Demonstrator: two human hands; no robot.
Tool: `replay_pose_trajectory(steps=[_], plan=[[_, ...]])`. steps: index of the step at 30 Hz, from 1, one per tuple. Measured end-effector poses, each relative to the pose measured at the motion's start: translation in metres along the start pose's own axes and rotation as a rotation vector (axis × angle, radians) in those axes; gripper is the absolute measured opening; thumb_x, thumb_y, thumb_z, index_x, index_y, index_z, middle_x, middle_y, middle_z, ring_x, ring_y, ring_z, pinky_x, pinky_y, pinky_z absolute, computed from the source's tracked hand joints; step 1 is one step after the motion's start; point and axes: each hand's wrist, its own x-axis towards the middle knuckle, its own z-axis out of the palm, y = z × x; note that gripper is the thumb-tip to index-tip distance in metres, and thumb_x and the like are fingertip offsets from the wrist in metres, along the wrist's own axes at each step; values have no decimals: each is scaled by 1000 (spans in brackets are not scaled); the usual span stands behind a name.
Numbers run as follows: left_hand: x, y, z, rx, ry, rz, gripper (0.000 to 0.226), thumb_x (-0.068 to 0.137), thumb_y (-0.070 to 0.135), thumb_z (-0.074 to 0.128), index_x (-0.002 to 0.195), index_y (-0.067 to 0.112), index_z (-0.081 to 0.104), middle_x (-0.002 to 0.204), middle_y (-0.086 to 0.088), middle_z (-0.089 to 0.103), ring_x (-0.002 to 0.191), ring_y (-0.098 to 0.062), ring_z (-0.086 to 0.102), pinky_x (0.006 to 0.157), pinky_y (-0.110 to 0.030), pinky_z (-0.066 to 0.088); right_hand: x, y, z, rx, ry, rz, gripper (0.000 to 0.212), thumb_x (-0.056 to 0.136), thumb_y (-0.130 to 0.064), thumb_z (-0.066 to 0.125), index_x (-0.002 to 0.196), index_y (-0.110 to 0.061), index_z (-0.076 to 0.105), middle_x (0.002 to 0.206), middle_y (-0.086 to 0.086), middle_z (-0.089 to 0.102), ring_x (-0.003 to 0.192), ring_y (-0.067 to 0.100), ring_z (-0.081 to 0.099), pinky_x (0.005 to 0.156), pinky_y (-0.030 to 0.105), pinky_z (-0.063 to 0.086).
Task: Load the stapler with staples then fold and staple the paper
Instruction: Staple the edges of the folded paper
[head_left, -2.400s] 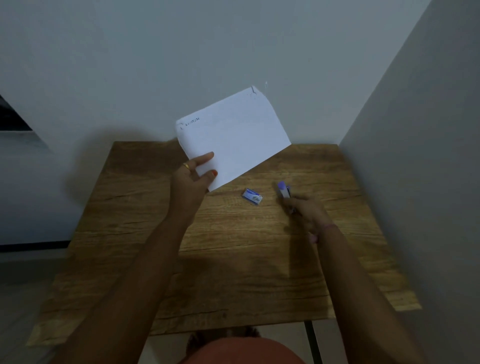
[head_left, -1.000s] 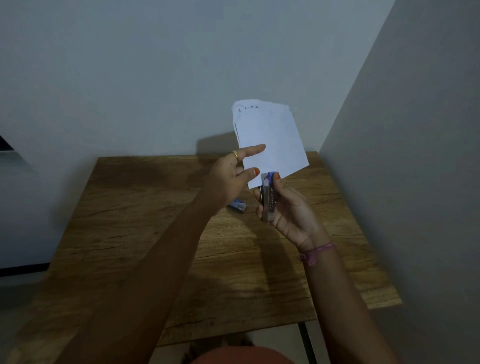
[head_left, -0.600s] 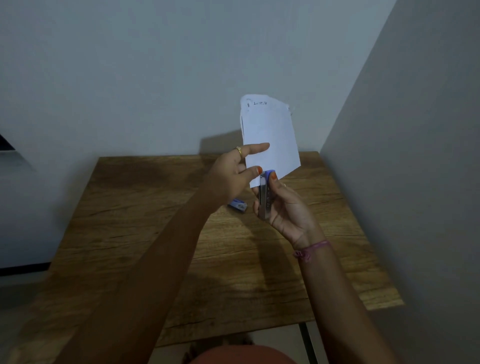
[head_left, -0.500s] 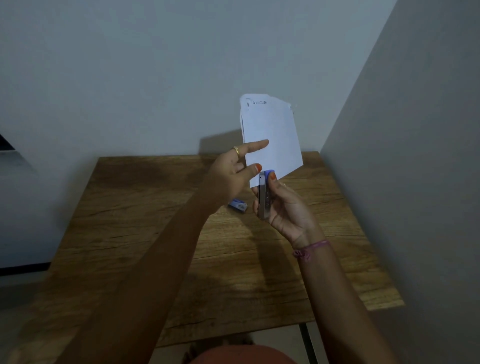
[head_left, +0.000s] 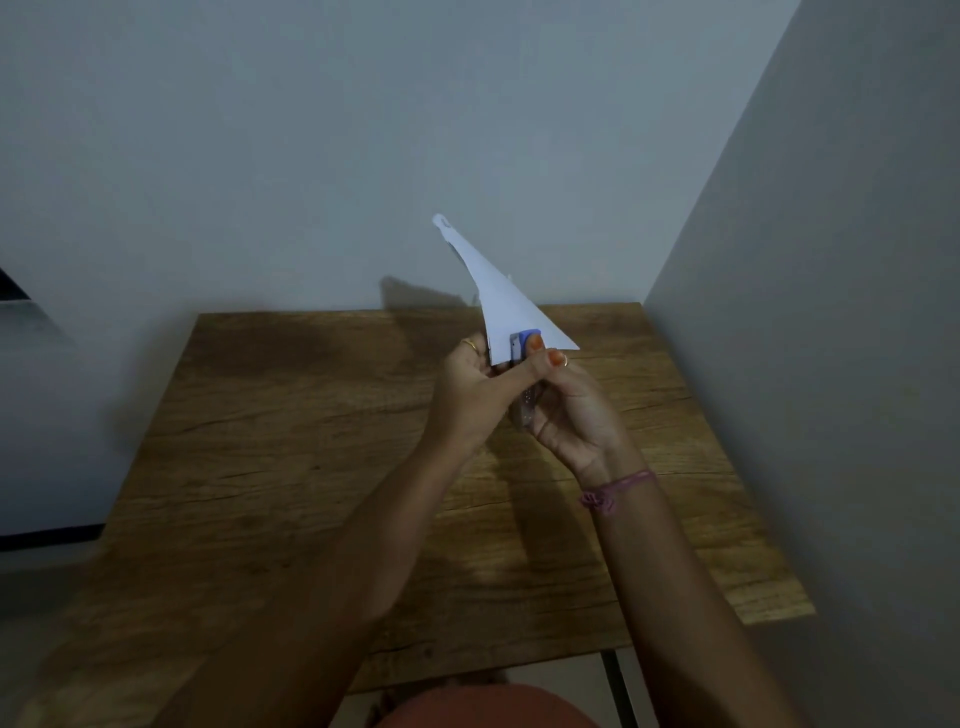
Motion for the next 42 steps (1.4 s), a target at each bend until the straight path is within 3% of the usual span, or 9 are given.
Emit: replay_pose_trajectory(steps=[6,11,15,19,24,26,29,37,42], plan=[[3,2,-2,36,22,-12,28,71,28,80,96,18,72,95,-3,76,91,-19,73,75,-30,56,2,5,7,1,24,-13,10,81,-16,65,79,-14,74,85,6,73,76,16,70,60,29,59],[2,0,-4,30,66,-43,31,72,28,78,100,16,72,96,-4,76,92,-21,73,84,-43,57,4,9,13,-14,37,-1,8,74,-15,68,77,-14,75,81,5,73,74,16,71,59,29,58],[8,12,-17,58,-38,-149,46,65,32,83,104,13,68,103,-9,74,97,-27,71,92,-56,51,4,8,9,-79,43,8,10,76,-16,67,84,-10,69,79,5,71,69,15,69,58,28,58],[25,38,-30,-143,-251,-335,44,81,41,71,110,9,67,112,-16,71,104,-30,68,84,-41,57,2,8,12,-220,30,21,23,79,-25,70,93,-8,64,89,11,69,72,18,69,55,27,56],[34,47,-30,-214,-144,-362,27,97,12,51,122,1,56,101,-10,74,86,-25,73,63,-33,59,-1,8,20,-310,34,9,15,73,-27,73,84,-17,73,84,4,70,76,14,67,64,27,56],[34,49,-31,-237,-154,-350,25,97,10,49,121,4,57,109,-13,71,90,-27,72,66,-36,59,-3,4,19,-283,19,28,12,74,-27,72,78,-15,72,85,8,69,75,14,68,63,27,57],[34,53,-36,-261,-171,-327,28,96,8,50,123,6,57,122,-13,66,105,-29,67,79,-40,59,-6,-5,14,-213,11,48,27,78,-27,69,93,-6,63,87,12,67,73,16,68,59,28,57],[36,57,-37,-231,-177,-337,27,94,9,53,120,8,60,114,-9,71,102,-26,69,75,-37,59,-6,-17,5,-120,12,43,28,79,-26,68,98,-6,62,91,12,65,82,18,63,65,28,58],[36,59,-35,-192,-177,-344,34,94,8,53,128,5,55,123,-12,66,108,-28,66,85,-41,58,-7,-16,3,-123,21,42,25,79,-25,69,95,-7,62,95,12,66,87,18,64,65,29,58]])
